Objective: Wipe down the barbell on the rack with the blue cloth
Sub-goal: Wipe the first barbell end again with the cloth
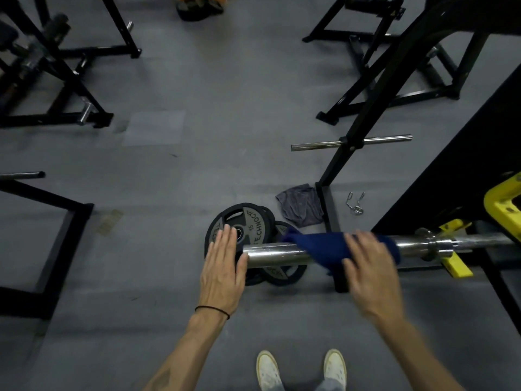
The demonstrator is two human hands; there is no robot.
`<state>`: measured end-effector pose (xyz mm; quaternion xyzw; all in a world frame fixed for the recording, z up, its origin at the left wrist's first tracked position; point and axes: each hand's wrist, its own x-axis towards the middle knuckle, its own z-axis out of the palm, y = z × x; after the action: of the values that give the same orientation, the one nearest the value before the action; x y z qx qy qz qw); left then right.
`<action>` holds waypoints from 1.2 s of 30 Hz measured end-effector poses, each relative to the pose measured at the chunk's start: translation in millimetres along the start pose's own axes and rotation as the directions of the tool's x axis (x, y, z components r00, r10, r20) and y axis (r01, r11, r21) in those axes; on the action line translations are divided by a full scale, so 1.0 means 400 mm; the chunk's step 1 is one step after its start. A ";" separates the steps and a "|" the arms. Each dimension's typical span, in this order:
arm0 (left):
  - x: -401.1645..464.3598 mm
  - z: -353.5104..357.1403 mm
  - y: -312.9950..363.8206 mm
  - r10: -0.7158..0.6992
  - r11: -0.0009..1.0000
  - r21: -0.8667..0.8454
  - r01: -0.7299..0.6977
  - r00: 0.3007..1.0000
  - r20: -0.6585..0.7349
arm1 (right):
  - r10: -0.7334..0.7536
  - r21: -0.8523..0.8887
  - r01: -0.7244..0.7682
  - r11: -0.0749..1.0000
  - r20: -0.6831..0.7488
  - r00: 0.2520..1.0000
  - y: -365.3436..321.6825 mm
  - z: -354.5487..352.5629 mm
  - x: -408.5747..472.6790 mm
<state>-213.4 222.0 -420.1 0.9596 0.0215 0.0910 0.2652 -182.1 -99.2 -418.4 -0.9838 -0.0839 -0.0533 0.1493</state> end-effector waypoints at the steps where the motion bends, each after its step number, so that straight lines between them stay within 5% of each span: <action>1: 0.001 0.005 0.011 0.020 1.000 -0.009 -0.020 1.000 0.002 | 0.075 -0.003 -0.075 0.997 -0.008 0.997 0.053 -0.023 -0.010; 4: -0.001 0.017 0.028 0.086 0.996 -0.028 -0.085 0.996 0.001 | 0.224 0.032 -0.222 0.975 -0.069 0.972 0.106 -0.038 -0.023; 8: -0.013 0.037 0.027 0.081 0.992 -0.094 -0.078 0.996 0.023 | 0.334 0.177 -0.306 0.935 -0.153 0.930 -0.071 0.034 -0.007; 13: 0.021 0.041 0.015 0.054 0.984 -0.173 -0.042 0.997 0.061 | 0.031 0.262 -0.012 0.965 -0.067 0.997 -0.397 0.110 -0.030; 16: 0.074 0.029 0.023 -0.085 0.971 -0.200 0.127 0.975 0.206 | -0.157 0.247 0.150 0.957 0.006 0.988 -0.406 0.100 0.004; 19: 0.166 0.024 0.030 -0.255 0.947 -0.046 0.317 0.833 0.492 | -0.215 0.128 0.205 0.970 0.073 0.974 -0.239 0.045 0.050; 21: 0.200 0.010 0.039 -0.379 0.831 -0.094 0.548 0.681 0.626 | -0.028 0.082 0.026 0.996 0.016 0.999 -0.069 -0.005 0.059; 22: 0.203 0.007 0.035 -0.409 0.800 -0.110 0.589 0.671 0.618 | 0.064 0.059 -0.063 0.996 -0.016 0.998 0.012 -0.035 0.051; 25: 0.171 0.010 -0.002 -0.428 0.824 -0.194 0.532 0.810 0.402 | 0.163 -0.014 -0.164 0.986 -0.038 0.986 0.125 -0.071 0.007; 29: 0.089 0.012 -0.034 -0.425 0.776 -0.347 0.526 0.843 0.329 | 0.274 0.086 -0.263 0.961 -0.142 0.951 -0.039 0.006 -0.003; 36: -0.001 0.011 -0.021 -0.395 0.758 -0.424 0.495 0.867 0.305 | -0.161 0.123 0.163 0.979 -0.027 0.987 -0.445 0.143 -0.019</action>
<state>-213.1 226.9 -428.0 0.8316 0.1996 -0.0679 0.5138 -217.2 84.6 -422.9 -0.9619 -0.1655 -0.0683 0.2066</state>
